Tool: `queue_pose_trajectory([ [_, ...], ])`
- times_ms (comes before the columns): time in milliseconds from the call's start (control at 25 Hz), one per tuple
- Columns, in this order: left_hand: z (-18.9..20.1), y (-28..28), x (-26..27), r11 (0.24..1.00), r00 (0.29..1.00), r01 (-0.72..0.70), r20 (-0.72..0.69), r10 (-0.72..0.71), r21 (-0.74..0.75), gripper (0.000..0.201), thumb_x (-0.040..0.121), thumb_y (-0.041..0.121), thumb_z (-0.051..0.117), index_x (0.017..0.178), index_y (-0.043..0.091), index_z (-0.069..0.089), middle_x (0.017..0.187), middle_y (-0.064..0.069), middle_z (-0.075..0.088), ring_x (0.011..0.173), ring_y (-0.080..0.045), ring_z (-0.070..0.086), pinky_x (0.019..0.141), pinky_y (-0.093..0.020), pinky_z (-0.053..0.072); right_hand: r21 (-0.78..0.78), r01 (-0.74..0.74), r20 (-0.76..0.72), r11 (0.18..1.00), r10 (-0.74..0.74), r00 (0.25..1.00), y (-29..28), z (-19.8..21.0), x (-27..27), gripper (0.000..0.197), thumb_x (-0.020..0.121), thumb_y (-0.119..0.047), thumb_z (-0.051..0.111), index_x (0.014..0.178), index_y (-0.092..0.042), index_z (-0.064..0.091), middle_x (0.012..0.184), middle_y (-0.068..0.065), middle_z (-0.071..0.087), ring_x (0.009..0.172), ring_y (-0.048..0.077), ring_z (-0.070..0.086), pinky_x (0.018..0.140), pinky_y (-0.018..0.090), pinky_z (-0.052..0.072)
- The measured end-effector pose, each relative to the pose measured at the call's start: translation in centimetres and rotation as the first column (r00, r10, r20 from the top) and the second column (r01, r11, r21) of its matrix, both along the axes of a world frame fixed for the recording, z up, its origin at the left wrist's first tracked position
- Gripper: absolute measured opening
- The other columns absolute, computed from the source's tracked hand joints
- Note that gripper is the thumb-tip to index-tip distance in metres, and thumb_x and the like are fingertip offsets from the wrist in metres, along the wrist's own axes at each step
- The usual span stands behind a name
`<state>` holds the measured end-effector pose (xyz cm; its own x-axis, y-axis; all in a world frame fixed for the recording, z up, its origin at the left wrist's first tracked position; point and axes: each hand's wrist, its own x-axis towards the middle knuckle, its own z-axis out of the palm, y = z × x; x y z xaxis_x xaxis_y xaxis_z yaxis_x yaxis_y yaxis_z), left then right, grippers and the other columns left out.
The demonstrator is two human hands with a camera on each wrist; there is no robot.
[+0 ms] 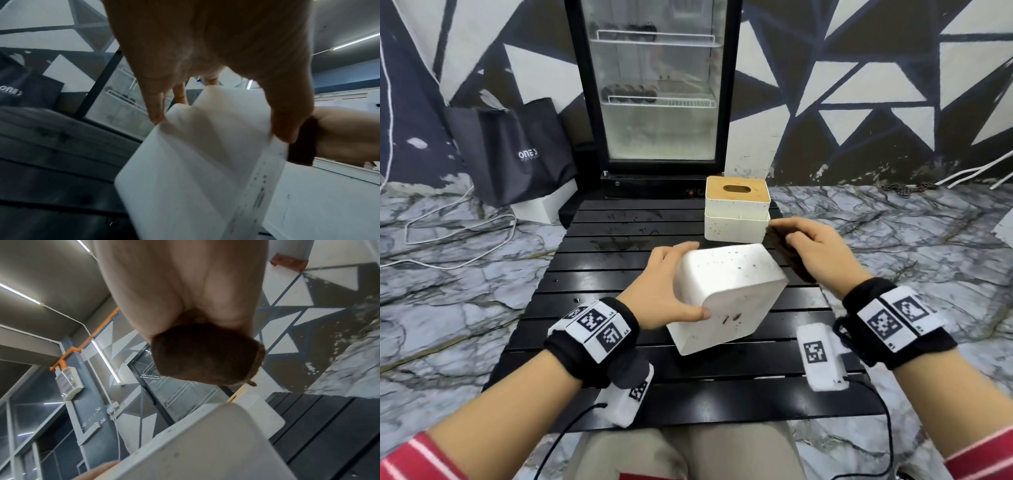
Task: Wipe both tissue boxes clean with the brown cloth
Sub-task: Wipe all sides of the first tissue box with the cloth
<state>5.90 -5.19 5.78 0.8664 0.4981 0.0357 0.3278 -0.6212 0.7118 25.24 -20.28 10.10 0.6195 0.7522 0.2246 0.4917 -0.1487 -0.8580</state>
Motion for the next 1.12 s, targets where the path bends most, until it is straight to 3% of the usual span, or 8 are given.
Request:
queue_pose_trajectory([
  [120, -1.2, 0.3, -0.4, 0.996, 0.999, 0.04, 0.04, -0.037, -0.076, 0.092, 0.045, 0.05, 0.079, 0.12, 0.059, 0.026, 0.132, 0.008, 0.029, 0.124, -0.011, 0.036, 0.11, -0.036, 0.034, -0.008, 0.086, -0.043, 0.996, -0.087, 0.995, -0.6, -0.9, 1.0, 0.034, 0.09, 0.004, 0.036, 0.108, -0.01, 0.061, 0.102, 0.002, 0.061, 0.079, -0.004, 0.053, 0.058, -0.002, 0.038],
  [240, -2.2, 0.4, -0.1, 0.99, 0.998, 0.057, 0.021, -0.055, -0.129, 0.089, 0.044, 0.05, 0.078, 0.114, 0.064, 0.026, 0.133, 0.01, 0.029, 0.127, -0.011, 0.035, 0.111, -0.039, 0.033, -0.037, 0.09, -0.072, 0.995, -0.092, 0.993, -0.3, -1.8, 1.2, 0.034, 0.089, 0.004, 0.036, 0.107, -0.013, 0.06, 0.106, 0.004, 0.062, 0.084, 0.006, 0.057, 0.066, 0.003, 0.044],
  [360, -2.0, 0.2, 0.3, 0.987, 0.997, 0.071, 0.01, -0.07, -0.145, 0.088, 0.044, 0.055, 0.077, 0.115, 0.063, 0.025, 0.134, 0.013, 0.027, 0.128, -0.01, 0.034, 0.112, -0.033, 0.03, -0.057, 0.107, 0.015, 0.993, -0.106, 0.994, 0.7, -2.3, 1.3, 0.036, 0.087, 0.0, 0.038, 0.109, -0.016, 0.061, 0.113, 0.004, 0.062, 0.098, 0.014, 0.058, 0.084, 0.02, 0.047],
  [480, -1.3, 0.0, 0.8, 0.984, 0.998, 0.054, 0.026, -0.051, -0.168, 0.082, 0.046, 0.064, 0.07, 0.116, 0.061, 0.026, 0.136, 0.012, 0.029, 0.125, -0.008, 0.034, 0.105, -0.025, 0.029, -0.096, 0.127, 0.139, 0.987, -0.113, 0.984, 1.8, -2.9, 0.9, 0.035, 0.089, -0.005, 0.04, 0.115, -0.017, 0.06, 0.118, 0.003, 0.059, 0.107, 0.016, 0.052, 0.092, 0.025, 0.042],
  [600, -1.3, -0.3, 1.0, 0.982, 0.998, 0.057, 0.036, -0.052, -0.181, 0.078, 0.047, 0.064, 0.066, 0.117, 0.057, 0.032, 0.131, 0.012, 0.035, 0.119, -0.009, 0.041, 0.101, -0.027, 0.037, -0.177, 0.11, 0.27, 0.978, -0.059, 0.961, 2.1, -4.2, 0.4, 0.036, 0.092, -0.016, 0.043, 0.125, -0.02, 0.054, 0.13, 0.003, 0.051, 0.12, 0.027, 0.043, 0.106, 0.039, 0.033],
  [840, -1.3, 0.1, 1.0, 0.986, 0.997, 0.031, 0.072, -0.019, -0.167, 0.069, 0.049, 0.063, 0.066, 0.111, 0.063, 0.036, 0.124, 0.019, 0.042, 0.112, -0.005, 0.046, 0.095, -0.029, 0.043, -0.046, 0.135, 0.313, 0.99, -0.114, 0.943, -0.6, -6.0, -2.2, 0.037, 0.093, -0.016, 0.044, 0.129, -0.023, 0.05, 0.135, -0.001, 0.043, 0.121, 0.022, 0.037, 0.1, 0.023, 0.022],
  [1000, -1.7, 0.1, 1.4, 0.974, 0.995, 0.071, 0.082, -0.055, -0.213, 0.07, 0.048, 0.061, 0.066, 0.111, 0.062, 0.037, 0.122, 0.018, 0.041, 0.111, -0.003, 0.045, 0.095, -0.026, 0.041, -0.122, 0.11, 0.285, 0.986, -0.072, 0.956, 1.0, -5.8, -0.4, 0.037, 0.093, -0.016, 0.041, 0.128, -0.023, 0.05, 0.133, 0.0, 0.044, 0.121, 0.026, 0.039, 0.106, 0.034, 0.03],
  [1120, -2.3, -0.4, 1.7, 0.976, 0.995, 0.053, 0.099, -0.032, -0.213, 0.066, 0.049, 0.061, 0.066, 0.107, 0.065, 0.037, 0.117, 0.019, 0.04, 0.113, -0.011, 0.043, 0.097, -0.03, 0.041, -0.115, 0.121, 0.263, 0.986, -0.088, 0.961, 1.7, -6.0, 0.3, 0.038, 0.092, -0.017, 0.04, 0.129, -0.023, 0.049, 0.133, 0.001, 0.044, 0.122, 0.027, 0.039, 0.107, 0.041, 0.032],
])
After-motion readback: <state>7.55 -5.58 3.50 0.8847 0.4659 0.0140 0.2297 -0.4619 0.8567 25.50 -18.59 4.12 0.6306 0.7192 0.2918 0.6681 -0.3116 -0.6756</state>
